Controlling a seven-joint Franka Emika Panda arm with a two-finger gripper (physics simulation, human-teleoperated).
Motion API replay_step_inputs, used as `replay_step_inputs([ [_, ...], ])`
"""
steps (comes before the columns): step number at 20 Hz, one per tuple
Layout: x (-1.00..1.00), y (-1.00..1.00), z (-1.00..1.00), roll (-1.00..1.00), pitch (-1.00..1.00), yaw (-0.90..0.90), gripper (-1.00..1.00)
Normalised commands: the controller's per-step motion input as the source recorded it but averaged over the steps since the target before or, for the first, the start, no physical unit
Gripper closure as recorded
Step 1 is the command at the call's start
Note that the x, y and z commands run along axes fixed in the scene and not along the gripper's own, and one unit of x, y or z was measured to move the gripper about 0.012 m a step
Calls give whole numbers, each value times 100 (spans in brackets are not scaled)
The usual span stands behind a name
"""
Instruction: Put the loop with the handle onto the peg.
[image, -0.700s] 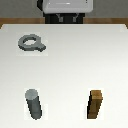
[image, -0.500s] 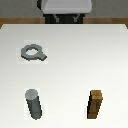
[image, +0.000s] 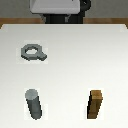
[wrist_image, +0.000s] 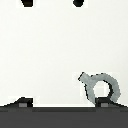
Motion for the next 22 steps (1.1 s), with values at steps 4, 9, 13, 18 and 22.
replay_step_inputs([
  [4,0,-100,0,0,0,0,-100],
  [9,0,0,0,0,0,3,-100],
  [13,0,0,0,0,0,0,-100],
  [18,0,0,0,0,0,0,-100],
  [22,0,0,0,0,0,15,-100],
])
